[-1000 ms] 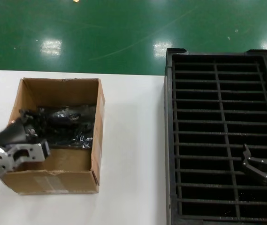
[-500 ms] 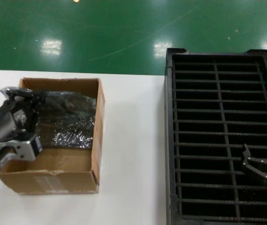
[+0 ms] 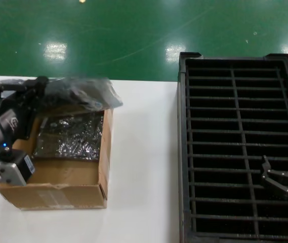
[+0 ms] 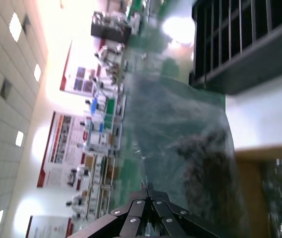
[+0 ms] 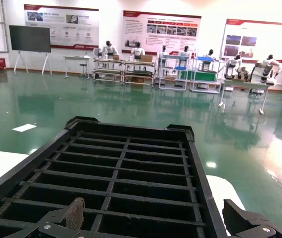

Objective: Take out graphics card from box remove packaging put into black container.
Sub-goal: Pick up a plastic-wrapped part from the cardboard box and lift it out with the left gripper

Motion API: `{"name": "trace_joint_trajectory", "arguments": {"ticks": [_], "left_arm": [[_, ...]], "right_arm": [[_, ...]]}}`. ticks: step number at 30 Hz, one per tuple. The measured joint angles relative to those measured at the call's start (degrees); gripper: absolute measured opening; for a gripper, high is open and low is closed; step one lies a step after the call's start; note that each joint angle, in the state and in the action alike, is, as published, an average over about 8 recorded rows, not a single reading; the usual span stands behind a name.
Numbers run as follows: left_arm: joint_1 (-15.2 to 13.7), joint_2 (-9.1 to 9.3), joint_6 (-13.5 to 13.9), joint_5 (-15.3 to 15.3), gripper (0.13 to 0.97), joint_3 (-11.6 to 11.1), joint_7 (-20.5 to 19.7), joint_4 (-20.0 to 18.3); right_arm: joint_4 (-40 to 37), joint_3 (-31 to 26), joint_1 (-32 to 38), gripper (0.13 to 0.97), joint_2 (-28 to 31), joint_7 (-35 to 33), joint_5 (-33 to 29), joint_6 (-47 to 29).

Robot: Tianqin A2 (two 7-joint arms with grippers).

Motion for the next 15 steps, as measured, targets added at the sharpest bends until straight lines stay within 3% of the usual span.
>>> {"name": "trace_joint_trajectory", "arguments": {"ticks": [3, 9, 15], "left_arm": [[2.7, -1.48, -1.6, -3.7, 0.14, 0.2, 1.6, -2.2], [7.6, -4.98, -6.1, -13.2, 0.14, 3.2, 8.1, -3.7], [11.6, -6.35, -8.8, -20.5, 0.14, 5.8, 15.4, -3.9]], "right_arm": [[0.0, 0.0, 0.0, 0.966, 0.0, 0.0, 0.0, 0.0], [0.0, 0.0, 0.0, 0.966, 0.0, 0.0, 0.0, 0.0], [0.0, 0.0, 0.0, 0.966, 0.0, 0.0, 0.0, 0.0]]}}
